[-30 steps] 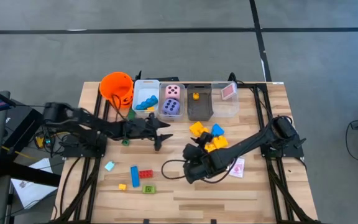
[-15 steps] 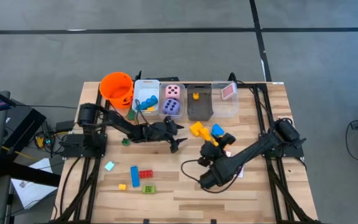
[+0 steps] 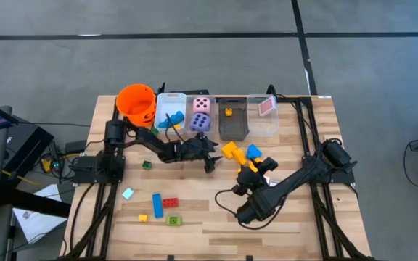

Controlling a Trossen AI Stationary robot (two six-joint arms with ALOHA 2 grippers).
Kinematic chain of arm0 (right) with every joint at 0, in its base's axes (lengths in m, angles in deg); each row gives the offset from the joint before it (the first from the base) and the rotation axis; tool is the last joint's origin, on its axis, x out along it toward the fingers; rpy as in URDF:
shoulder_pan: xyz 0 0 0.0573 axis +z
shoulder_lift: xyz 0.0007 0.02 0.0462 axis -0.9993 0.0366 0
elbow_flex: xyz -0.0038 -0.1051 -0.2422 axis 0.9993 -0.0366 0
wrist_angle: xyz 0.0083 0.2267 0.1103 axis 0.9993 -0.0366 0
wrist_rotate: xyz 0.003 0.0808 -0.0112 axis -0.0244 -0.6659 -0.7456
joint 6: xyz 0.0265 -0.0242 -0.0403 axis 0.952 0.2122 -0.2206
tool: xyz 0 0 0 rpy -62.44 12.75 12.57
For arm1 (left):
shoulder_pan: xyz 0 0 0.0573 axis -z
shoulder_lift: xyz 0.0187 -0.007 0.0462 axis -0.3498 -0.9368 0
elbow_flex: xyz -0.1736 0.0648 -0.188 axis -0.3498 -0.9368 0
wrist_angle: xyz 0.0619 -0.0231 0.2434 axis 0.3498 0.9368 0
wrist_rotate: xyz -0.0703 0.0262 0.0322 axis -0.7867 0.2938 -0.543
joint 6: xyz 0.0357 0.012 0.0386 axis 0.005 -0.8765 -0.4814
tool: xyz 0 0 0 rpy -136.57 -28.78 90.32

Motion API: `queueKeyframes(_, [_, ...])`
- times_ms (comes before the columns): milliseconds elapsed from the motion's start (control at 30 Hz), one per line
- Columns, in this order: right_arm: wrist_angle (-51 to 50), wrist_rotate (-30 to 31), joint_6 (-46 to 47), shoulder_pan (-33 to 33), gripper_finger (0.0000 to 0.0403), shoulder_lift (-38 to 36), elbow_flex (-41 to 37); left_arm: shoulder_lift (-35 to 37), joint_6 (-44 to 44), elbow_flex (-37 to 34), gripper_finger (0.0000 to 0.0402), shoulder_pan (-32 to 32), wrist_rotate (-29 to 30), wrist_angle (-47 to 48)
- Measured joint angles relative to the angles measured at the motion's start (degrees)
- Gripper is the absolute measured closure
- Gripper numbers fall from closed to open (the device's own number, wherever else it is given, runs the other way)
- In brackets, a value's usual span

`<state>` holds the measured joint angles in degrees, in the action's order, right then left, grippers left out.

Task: Pick & Place Toys
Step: Put the yellow stud game piece into the white bin

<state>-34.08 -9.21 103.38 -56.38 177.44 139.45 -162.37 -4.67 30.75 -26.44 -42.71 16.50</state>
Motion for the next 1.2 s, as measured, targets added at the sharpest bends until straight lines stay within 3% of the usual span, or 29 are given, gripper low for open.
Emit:
queueKeyframes(167, [0.0, 0.1, 0.0, -0.4, 0.0207, 0.0, 0.0, 0.0, 0.1, 0.0, 0.0114, -0.9, -0.4, -0.3])
queueKeyframes(367, [0.3, 0.2, 0.0, -1.1, 0.0207, 0.0, 0.0, 0.0, 0.3, 0.0, 0.0114, -0.9, -7.4, -1.3])
queueKeyframes(533, [0.4, 0.2, 0.0, -2.0, 0.0207, 0.0, 0.0, 0.1, 0.3, 0.0, 0.0114, -0.3, -8.6, -1.0])
queueKeyframes(667, [0.6, 0.2, 0.0, -2.5, 0.0207, 0.0, 0.0, 0.1, 0.2, 0.0, 0.0114, -0.1, -12.7, -0.3])
queueKeyframes(900, [0.8, 0.2, 0.0, -2.4, 0.0207, 0.0, 0.0, 0.1, 0.1, 0.0, 0.0114, -0.2, -5.7, 0.1])
queueKeyframes(1000, [0.8, 0.2, 0.0, -2.4, 0.0207, 0.0, 0.0, 0.1, 0.1, 0.0, 0.0114, -0.3, -6.6, -0.1])
queueKeyframes(1100, [0.8, 0.2, 0.0, -2.4, 0.0207, 0.0, 0.0, 0.1, 0.1, 0.0, 0.0114, -0.2, -11.6, -0.1])
queueKeyframes(1200, [0.8, 0.2, 0.0, -2.4, 0.0207, 0.0, 0.0, 0.1, 0.1, 0.0, 0.0114, -0.1, -10.1, -0.1])
